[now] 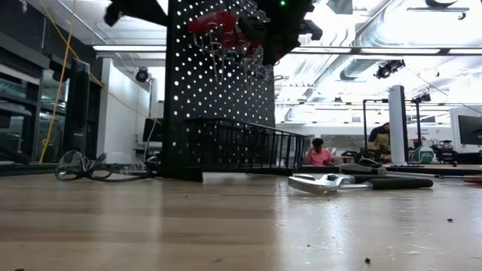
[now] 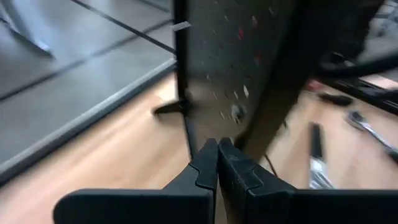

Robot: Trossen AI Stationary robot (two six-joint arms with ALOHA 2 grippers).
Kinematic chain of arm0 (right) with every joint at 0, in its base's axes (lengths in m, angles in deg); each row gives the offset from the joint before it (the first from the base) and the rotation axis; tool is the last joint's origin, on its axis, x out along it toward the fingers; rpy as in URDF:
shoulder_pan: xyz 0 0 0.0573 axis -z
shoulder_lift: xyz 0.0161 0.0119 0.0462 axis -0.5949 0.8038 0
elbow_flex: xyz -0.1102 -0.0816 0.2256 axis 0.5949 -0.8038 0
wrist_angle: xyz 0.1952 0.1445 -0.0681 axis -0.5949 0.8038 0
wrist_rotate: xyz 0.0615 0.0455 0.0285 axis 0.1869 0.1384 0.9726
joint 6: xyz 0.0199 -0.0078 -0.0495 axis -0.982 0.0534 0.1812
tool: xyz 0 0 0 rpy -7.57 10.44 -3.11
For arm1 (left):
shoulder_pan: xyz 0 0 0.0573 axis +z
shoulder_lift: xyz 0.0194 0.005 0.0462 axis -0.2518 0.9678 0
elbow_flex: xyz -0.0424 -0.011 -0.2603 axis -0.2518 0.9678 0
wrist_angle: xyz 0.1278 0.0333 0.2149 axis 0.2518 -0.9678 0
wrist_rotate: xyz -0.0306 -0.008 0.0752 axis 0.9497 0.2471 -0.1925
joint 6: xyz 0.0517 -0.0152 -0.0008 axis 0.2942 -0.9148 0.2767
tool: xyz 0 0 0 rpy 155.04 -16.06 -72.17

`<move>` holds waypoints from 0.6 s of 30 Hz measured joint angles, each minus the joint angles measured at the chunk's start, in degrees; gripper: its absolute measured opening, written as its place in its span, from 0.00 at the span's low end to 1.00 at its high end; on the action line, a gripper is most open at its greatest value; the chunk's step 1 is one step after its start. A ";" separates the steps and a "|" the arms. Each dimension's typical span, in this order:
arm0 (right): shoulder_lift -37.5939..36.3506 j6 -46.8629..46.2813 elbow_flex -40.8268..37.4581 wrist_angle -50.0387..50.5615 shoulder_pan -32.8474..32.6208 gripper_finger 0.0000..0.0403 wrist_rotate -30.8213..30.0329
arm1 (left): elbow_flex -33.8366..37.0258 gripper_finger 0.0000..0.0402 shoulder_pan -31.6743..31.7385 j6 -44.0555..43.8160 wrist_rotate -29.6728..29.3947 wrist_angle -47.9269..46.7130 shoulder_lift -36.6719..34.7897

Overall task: Hang tools onto peg board
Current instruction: Hang the left red allen wrench on the pegboard

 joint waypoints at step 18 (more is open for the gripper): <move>0.02 0.08 0.00 0.39 0.02 0.09 0.02 | 0.02 0.00 -19.15 -6.36 2.17 6.35 -6.55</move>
